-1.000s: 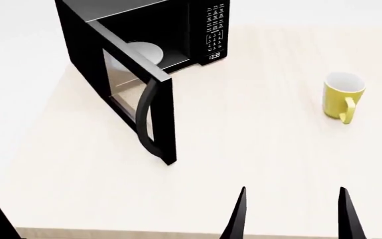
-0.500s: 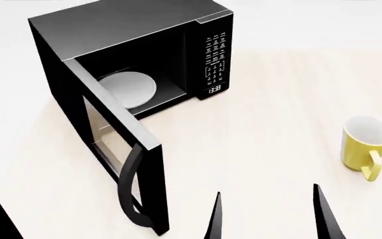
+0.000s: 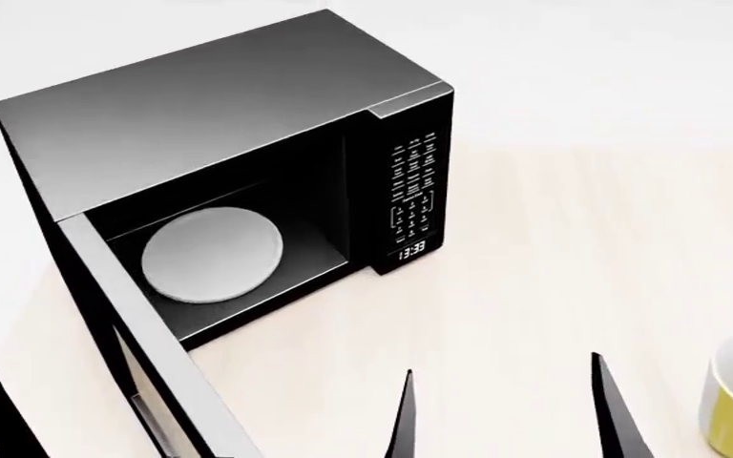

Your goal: Close the microwave.

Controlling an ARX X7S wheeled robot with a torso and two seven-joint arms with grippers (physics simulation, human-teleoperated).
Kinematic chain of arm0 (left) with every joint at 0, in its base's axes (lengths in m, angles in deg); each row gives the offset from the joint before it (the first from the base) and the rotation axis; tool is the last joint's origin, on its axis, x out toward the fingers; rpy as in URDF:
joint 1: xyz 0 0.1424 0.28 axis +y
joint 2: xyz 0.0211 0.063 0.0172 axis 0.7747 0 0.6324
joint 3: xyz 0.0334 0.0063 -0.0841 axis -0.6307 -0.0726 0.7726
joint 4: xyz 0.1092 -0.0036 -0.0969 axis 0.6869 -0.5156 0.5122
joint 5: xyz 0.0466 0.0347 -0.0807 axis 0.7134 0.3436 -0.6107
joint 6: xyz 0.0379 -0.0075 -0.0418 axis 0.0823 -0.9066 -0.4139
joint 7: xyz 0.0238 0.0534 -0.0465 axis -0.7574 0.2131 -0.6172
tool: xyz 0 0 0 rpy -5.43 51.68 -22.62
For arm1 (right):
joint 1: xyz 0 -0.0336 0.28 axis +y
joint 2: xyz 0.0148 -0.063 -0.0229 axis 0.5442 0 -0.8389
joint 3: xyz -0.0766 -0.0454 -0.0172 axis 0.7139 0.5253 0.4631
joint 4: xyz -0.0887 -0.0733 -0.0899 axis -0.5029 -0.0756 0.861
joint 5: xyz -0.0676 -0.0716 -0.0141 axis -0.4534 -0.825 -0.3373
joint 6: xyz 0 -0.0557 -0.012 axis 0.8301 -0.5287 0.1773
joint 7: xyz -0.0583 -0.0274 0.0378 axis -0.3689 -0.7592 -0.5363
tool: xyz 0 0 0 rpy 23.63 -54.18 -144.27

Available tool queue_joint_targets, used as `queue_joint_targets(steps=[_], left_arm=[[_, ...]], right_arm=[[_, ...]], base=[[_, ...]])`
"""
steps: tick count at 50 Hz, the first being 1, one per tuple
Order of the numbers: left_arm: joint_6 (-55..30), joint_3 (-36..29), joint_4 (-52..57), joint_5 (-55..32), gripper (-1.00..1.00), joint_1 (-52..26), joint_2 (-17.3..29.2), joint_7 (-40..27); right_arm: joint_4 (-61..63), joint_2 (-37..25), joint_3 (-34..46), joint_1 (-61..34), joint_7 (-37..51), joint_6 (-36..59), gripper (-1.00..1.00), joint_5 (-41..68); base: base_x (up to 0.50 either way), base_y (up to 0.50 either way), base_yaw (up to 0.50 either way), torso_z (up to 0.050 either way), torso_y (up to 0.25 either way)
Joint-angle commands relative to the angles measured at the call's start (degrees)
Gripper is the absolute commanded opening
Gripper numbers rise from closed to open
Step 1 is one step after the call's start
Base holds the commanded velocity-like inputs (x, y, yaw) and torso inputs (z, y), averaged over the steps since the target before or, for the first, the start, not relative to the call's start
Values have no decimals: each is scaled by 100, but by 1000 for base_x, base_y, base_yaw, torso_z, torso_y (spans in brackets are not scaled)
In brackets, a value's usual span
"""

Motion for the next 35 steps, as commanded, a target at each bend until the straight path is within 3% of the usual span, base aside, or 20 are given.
queue_joint_targets(steps=[1, 15, 23, 27, 35], left_arm=[[-10, 16, 1, 63, 100, 7, -14, 14], [-14, -19, 3, 63, 100, 9, 37, -35], [-181, 69, 93, -244, 100, -27, 103, -12], [-560, 301, 365, -790, 100, -60, 349, 167], [-801, 642, 894, -2476, 100, 102, 1498, 1215]], right_arm=[[17, 36, -51, 13, -2, 0, 100, -192], [-52, -39, 29, 14, 13, -150, 100, -46], [-91, -25, -39, 16, 126, -369, 100, -151], [-129, -33, -18, 10, 135, -361, 100, -140], [-217, -46, 12, -23, 156, -299, 100, -90]], base=[[500, 51, 0, 0, 0], [500, 51, 0, 0, 0], [34, 0, 0, 0, 0], [0, 0, 0, 0, 0], [0, 0, 0, 0, 0]])
